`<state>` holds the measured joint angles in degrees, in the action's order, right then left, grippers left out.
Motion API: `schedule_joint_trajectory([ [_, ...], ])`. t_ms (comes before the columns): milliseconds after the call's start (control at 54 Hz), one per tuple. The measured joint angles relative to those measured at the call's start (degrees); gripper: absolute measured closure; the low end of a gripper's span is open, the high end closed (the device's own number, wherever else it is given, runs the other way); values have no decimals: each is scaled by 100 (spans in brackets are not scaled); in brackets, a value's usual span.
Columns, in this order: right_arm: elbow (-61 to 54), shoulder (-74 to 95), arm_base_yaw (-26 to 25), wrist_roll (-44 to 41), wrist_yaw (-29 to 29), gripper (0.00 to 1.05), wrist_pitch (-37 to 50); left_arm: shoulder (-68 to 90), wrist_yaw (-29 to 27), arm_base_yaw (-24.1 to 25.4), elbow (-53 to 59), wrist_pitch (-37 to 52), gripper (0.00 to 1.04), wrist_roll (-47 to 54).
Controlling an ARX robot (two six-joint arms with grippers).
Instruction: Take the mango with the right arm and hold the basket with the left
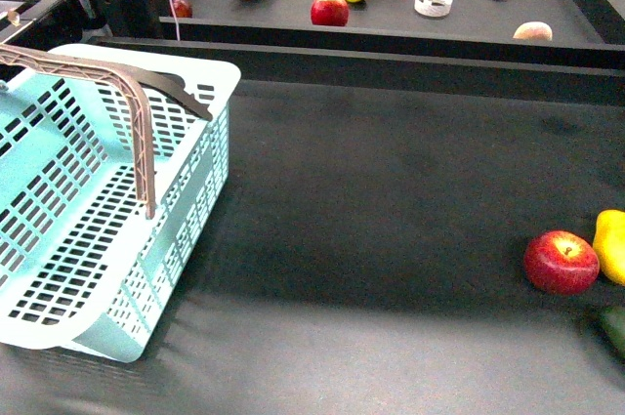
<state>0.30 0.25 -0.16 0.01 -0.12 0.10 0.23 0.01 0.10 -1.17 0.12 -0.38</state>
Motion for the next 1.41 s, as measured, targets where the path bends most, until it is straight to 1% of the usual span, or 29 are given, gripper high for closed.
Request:
schedule_joint_trajectory([
  [519,0,0,0,-2,0,8,0,0,0,0,0,0,6,0],
  [538,0,0,0,-2,0,8,0,9,-59,-13,2,11,6,2],
  [556,0,0,0,-2,0,8,0,92,-417,-131,20,166,6,24],
  [575,0,0,0,-2,0,8,0,251,-1019,-313,48,490,6,76],
  [593,0,0,0,0,-4,8,0,476,-1663,-522,72,927,6,61],
  [612,0,0,0,0,0,8,0,850,-2527,-815,74,1556,6,39],
  [630,0,-2,0,-2,2,8,-2,1250,-3230,-1014,72,2098,6,-22],
  [667,0,-2,0,-2,2,8,-2,1836,-3939,-1117,52,2699,6,-140],
  [686,0,-2,0,-2,-4,8,-2,2319,-4387,-1121,39,3084,6,-254],
  [704,0,-2,0,0,-2,8,-2,2796,-4651,-1110,15,3390,6,-422],
  [723,0,-2,0,0,0,8,-2,3115,-4699,-1095,9,3576,6,-531],
  [871,0,-2,0,0,0,8,-2,5488,-4470,-1095,-57,4688,6,-1578],
  [964,0,-2,0,0,0,8,-2,6828,-4175,-1095,-376,5084,6,-2277],
  [1057,0,-2,0,0,0,8,-2,7823,-3926,-1095,-767,5259,6,-2785],
  [1149,0,-2,0,0,0,8,-2,8703,-3550,-1064,-1228,5252,6,-3390],
  [1260,0,-2,0,0,0,8,-2,9442,-3235,-1014,-1742,5305,6,-3829],
  [1316,0,-2,0,0,0,8,-2,9857,-3121,-962,-2041,5630,6,-3941],
  [1409,0,-2,0,0,0,8,-2,10356,-2916,-874,-2524,5814,6,-4177],
])
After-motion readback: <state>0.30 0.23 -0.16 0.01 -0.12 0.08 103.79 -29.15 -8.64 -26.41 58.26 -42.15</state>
